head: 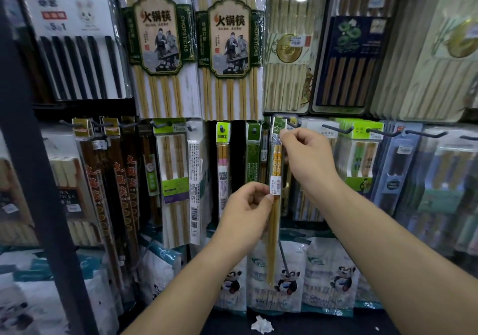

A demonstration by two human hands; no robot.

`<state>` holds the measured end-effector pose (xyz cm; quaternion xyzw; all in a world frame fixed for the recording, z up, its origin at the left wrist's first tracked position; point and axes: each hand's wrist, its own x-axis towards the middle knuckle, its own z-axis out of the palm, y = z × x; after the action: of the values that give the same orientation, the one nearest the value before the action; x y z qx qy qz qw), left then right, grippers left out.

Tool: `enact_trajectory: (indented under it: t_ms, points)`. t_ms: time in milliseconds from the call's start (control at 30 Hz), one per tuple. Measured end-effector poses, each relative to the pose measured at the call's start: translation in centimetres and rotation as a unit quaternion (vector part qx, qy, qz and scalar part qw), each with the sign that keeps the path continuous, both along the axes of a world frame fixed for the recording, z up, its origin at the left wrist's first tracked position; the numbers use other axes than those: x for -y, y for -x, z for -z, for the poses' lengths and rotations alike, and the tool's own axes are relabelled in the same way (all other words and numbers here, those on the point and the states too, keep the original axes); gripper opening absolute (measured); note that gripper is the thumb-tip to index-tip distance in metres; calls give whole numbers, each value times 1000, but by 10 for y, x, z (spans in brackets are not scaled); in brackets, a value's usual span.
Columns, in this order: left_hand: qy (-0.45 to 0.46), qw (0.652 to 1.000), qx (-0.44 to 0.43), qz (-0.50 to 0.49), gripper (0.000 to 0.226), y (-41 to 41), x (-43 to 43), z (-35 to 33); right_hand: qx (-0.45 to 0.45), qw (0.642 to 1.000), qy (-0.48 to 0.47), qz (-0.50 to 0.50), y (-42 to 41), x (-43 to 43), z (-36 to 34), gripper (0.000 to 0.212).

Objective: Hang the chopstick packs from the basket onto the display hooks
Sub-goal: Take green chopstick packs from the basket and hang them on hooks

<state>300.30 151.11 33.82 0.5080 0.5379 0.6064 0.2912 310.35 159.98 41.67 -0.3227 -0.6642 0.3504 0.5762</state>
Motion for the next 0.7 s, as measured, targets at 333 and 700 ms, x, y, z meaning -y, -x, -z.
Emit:
enact_trajectory:
  t_ms: [333, 700]
  points:
    - [-2, 999, -33, -24, 15, -1, 0, 5, 0, 1000, -3, 5, 0, -3, 4, 35]
    - [-17, 950, -292, -108, 41, -3, -3, -2, 49, 998, -23, 20, -8, -22, 24, 38]
